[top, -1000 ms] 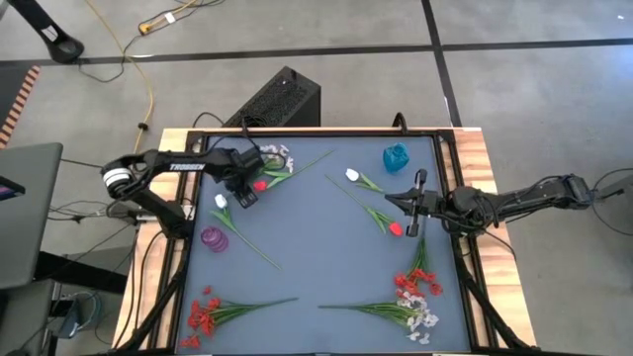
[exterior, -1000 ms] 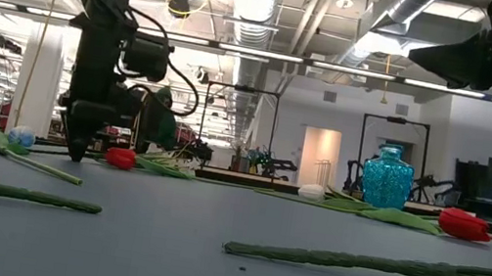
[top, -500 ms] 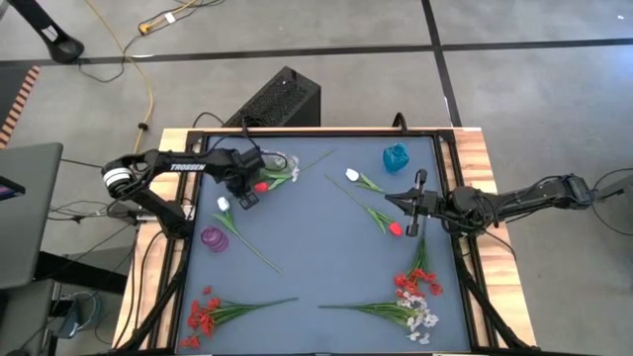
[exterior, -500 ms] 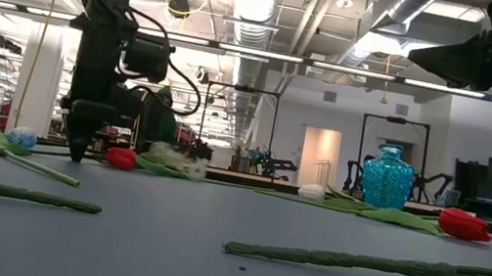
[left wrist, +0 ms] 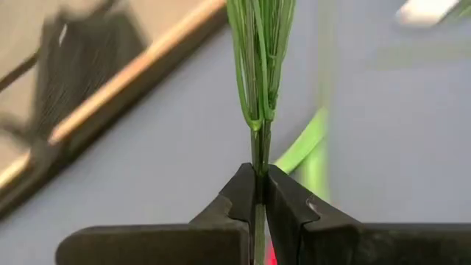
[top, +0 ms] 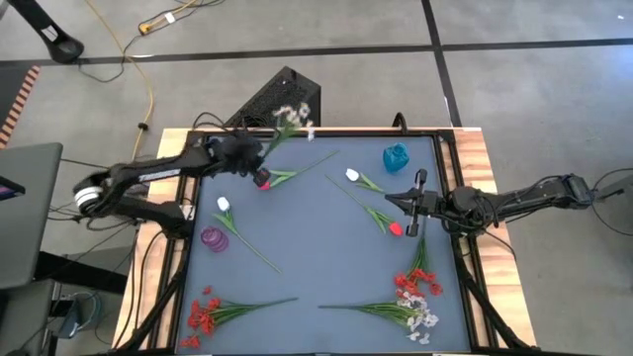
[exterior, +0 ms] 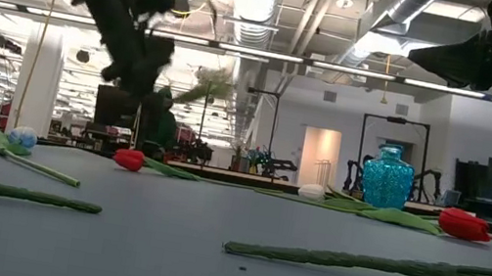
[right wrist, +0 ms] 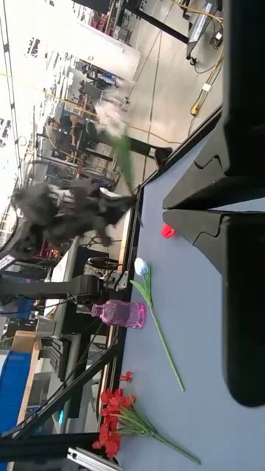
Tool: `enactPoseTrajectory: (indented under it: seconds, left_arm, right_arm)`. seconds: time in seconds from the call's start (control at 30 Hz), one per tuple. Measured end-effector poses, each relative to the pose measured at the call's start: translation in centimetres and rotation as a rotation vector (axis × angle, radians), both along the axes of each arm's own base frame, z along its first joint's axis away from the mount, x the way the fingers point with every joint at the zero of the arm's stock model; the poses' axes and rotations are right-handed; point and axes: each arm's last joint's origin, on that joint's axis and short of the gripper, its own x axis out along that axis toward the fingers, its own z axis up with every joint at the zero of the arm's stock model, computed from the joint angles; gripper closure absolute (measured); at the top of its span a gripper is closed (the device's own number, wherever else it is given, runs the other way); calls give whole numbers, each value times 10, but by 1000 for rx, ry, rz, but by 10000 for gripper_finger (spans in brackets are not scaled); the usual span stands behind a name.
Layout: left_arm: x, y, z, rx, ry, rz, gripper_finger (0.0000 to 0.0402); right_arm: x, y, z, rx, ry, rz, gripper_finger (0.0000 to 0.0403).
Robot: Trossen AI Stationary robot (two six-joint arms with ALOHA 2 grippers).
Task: Sort flowers into vase by color
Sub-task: Put the top white flower into the blue vase
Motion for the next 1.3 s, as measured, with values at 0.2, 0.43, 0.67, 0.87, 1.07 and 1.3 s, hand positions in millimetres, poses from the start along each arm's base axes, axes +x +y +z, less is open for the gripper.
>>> enactPoseTrajectory:
  seconds: [0.2, 0.43, 0.67, 0.87, 1.07, 1.3]
  left_arm:
    - [25, -28, 38, 72, -379, -218, 396]
    - [81, -69, 40, 177, -676, -451, 395]
    - [126, -77, 24, 263, -817, -511, 395]
    - [176, -51, 29, 211, -874, -554, 395]
    - [229, -32, 46, 307, -905, -583, 395]
    - [291, -5, 35, 389, -936, -565, 395]
  right_arm:
    - [2, 0, -1, -2, 8, 0, 365]
    - [7, 1, -4, -10, 21, 0, 365]
    - [10, 1, -4, -1, 11, 1, 365]
    - [9, 1, -3, 0, 5, -16, 365]
    - [-2, -1, -3, 0, 170, -143, 365]
    - [-23, -1, 5, 146, 364, -177, 365]
